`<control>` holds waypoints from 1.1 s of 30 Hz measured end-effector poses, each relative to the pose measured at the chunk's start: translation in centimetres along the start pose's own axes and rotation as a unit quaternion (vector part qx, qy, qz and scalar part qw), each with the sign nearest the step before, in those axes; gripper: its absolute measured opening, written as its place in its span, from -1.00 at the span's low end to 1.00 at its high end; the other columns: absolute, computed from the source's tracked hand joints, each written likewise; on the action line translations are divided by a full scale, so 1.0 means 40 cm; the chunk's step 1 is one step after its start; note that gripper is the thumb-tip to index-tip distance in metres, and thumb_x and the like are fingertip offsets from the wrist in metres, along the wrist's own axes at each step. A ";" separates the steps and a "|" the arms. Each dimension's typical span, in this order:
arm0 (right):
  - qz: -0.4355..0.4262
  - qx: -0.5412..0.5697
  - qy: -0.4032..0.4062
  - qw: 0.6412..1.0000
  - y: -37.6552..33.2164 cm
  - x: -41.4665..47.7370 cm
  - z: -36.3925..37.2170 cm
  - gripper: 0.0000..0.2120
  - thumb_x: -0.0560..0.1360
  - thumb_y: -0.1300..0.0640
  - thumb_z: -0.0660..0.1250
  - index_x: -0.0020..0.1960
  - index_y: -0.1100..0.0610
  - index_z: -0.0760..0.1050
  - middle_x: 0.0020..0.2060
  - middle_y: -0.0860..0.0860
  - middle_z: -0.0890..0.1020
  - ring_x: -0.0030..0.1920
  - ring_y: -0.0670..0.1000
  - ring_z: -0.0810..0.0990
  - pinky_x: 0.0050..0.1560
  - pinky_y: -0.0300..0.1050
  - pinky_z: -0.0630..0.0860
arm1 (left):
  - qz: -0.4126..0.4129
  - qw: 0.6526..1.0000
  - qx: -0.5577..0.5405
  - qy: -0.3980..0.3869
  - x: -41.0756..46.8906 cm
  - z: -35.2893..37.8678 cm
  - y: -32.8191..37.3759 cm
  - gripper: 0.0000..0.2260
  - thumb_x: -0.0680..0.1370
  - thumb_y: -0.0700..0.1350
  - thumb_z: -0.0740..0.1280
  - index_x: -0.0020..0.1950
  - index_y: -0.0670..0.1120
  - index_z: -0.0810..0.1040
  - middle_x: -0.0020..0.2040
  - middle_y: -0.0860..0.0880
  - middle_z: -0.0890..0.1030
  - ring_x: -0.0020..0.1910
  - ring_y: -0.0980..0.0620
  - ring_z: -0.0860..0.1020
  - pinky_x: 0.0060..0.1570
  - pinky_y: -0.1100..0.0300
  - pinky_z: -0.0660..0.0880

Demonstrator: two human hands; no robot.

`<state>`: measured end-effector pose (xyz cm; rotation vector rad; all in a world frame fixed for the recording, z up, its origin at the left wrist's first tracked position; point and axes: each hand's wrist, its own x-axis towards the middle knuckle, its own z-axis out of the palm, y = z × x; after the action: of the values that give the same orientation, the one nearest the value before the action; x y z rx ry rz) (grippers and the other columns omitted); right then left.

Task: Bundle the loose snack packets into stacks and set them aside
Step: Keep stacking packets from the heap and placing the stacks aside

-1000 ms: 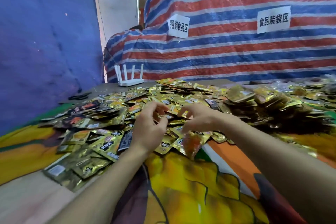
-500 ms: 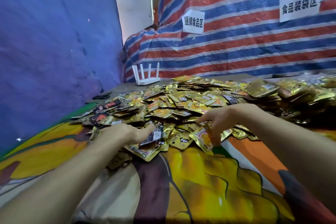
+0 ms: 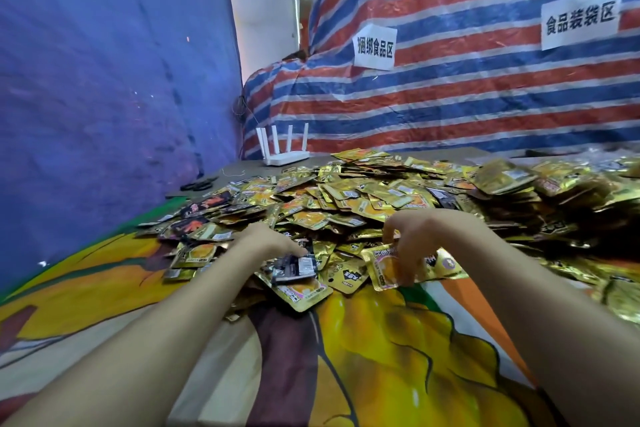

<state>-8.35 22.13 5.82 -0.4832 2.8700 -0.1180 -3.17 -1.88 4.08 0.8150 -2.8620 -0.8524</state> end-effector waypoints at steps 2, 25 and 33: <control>-0.001 0.043 0.013 0.999 0.020 0.007 0.011 -0.30 0.13 0.03 0.68 0.25 0.07 0.58 -0.07 -0.06 0.63 -0.12 -0.01 0.63 -0.20 -0.10 0.61 | -0.008 0.998 -0.061 -0.015 -0.001 -0.008 0.003 -0.18 0.32 0.07 0.64 0.41 -0.27 0.38 0.21 -0.16 0.53 0.15 -0.15 0.54 -0.05 0.06 0.50; -0.213 0.726 0.021 0.653 -0.017 -0.031 0.090 -0.82 0.54 0.29 0.33 0.05 0.11 0.65 -0.12 0.10 0.72 -0.08 0.08 0.67 -0.04 0.03 0.55 | 0.332 0.849 -0.404 0.082 -0.070 0.050 0.084 -0.65 0.43 -0.30 0.54 0.12 0.02 0.59 0.04 -0.03 0.70 0.07 -0.05 0.67 0.08 -0.12 0.62; -0.210 0.769 0.015 0.604 -0.057 -0.016 0.129 -0.73 0.58 0.43 0.21 0.17 0.21 0.57 -0.12 0.14 0.70 -0.21 0.07 0.68 -0.23 0.03 0.58 | 0.262 0.801 -0.527 0.114 -0.062 0.193 0.098 -0.62 0.49 -0.32 0.47 0.16 0.06 0.50 0.15 -0.12 0.65 0.09 -0.03 0.63 0.11 -0.10 0.59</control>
<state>-5.82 20.00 1.20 -0.6141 1.4968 -2.2801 -4.35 5.99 -0.16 -0.0316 -1.7257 -1.7509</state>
